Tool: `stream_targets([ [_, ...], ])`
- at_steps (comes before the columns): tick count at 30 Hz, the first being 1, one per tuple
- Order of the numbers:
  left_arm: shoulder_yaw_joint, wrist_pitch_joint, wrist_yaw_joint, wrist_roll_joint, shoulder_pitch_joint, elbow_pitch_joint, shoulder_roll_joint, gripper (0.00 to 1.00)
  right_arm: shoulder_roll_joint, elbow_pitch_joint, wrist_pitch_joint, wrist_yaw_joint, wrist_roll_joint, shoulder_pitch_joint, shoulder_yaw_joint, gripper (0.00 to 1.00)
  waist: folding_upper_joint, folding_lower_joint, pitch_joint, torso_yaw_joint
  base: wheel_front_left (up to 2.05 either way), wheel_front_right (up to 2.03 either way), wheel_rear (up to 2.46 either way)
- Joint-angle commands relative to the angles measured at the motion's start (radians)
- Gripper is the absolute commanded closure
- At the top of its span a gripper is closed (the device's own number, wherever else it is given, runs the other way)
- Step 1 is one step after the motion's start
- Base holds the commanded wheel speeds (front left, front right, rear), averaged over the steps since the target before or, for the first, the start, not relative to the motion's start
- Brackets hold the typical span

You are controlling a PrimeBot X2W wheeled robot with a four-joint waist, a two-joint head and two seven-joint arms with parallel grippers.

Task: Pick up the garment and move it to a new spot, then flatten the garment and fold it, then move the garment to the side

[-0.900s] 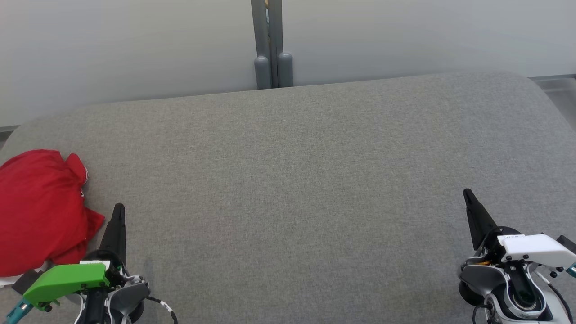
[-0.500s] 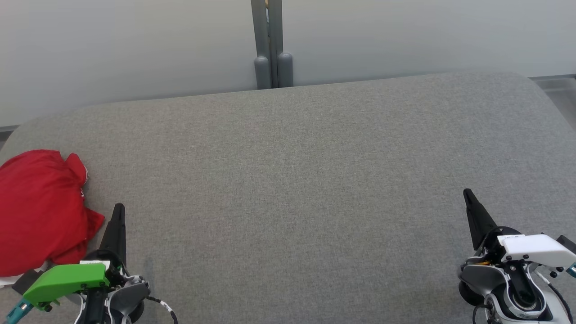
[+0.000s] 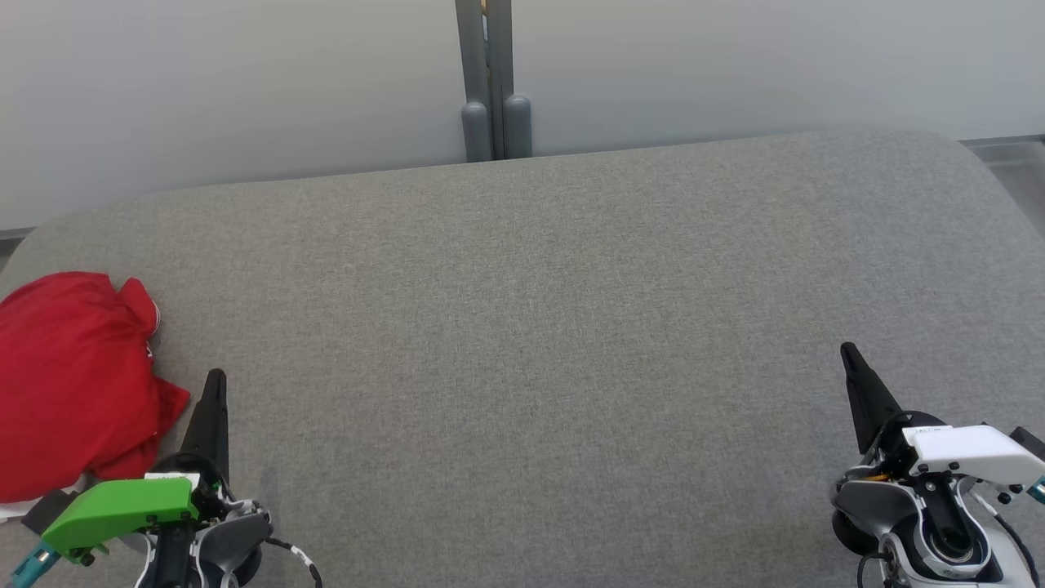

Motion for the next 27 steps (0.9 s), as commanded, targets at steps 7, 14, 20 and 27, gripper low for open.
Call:
stream_targets([
  [7, 0.001, 0.005, -0.003, 0.000, -0.013, -0.002, 0.007, 1.00, -0.004, -0.003, 0.003, 0.000, 0.005, 0.009, -0.001, 1.00, 0.0000, 0.0000, 0.000, 0.000, 0.00, 0.00, 0.00],
  [14, 0.001, 0.005, -0.003, 0.000, -0.013, -0.002, 0.007, 1.00, -0.004, -0.003, 0.003, 0.000, 0.005, 0.009, -0.001, 1.00, 0.0000, 0.0000, 0.000, 0.000, 0.00, 0.00, 0.00],
  [20, 0.001, 0.005, -0.003, 0.000, -0.013, -0.002, 0.007, 1.00, -0.005, -0.003, 0.003, 0.000, 0.005, 0.009, -0.001, 1.00, 0.0000, 0.0000, 0.000, 0.000, 0.00, 0.00, 0.00],
  [27, -0.004, -0.008, 0.001, 0.004, 0.016, 0.017, -0.005, 0.00, 0.005, 0.015, -0.003, 0.000, -0.004, 0.011, 0.003, 0.00, 0.0000, 0.0000, 0.000, 0.000, 0.00, 0.00, 0.00],
])
